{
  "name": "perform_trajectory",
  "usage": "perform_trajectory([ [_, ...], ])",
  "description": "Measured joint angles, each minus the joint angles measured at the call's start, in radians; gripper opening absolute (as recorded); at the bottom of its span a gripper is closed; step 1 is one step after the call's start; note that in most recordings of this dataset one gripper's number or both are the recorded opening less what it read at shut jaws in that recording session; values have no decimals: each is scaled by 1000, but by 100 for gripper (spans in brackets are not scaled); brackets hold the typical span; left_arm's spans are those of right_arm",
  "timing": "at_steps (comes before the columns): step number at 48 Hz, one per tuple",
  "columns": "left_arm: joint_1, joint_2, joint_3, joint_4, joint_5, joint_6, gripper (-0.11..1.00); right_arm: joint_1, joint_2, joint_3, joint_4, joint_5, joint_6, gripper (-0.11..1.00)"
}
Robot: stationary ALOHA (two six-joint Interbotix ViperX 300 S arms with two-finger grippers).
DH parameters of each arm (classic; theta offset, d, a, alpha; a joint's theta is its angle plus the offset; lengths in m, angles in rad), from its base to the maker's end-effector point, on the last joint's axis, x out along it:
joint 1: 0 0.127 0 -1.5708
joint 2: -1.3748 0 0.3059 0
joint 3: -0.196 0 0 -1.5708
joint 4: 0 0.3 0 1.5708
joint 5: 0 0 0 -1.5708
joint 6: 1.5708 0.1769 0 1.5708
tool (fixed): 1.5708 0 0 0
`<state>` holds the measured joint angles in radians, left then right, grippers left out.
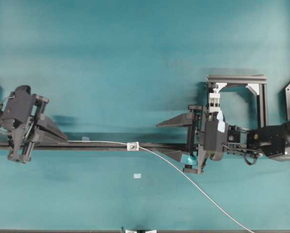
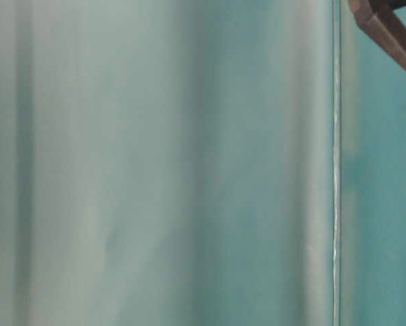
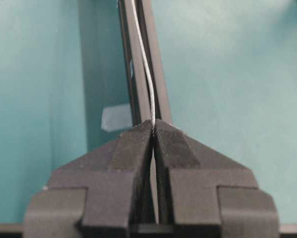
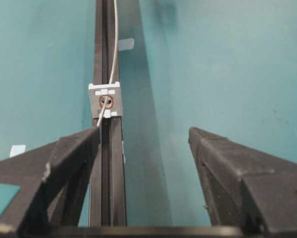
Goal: Insert the wire through the hole in the metal fitting marked with a red label. (retake)
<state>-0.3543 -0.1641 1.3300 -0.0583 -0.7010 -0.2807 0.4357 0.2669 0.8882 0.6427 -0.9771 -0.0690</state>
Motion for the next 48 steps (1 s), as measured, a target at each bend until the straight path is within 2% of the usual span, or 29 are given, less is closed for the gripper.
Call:
perform_trajectory([
  [27,0,-5,-5,5,51,-12,-10,2,0,0,0,0,0,79],
  [32,0,-5,-12,5,54,-14,-6,0,0,-2,0,0,0,79],
  [39,-2,-6,-25,5,63,-12,15,2,0,-2,0,0,0,79],
  [45,0,-5,-28,3,80,-14,48,0,0,-2,0,0,0,79],
  [48,0,-5,-29,5,86,-14,69,2,0,0,0,-2,0,79],
])
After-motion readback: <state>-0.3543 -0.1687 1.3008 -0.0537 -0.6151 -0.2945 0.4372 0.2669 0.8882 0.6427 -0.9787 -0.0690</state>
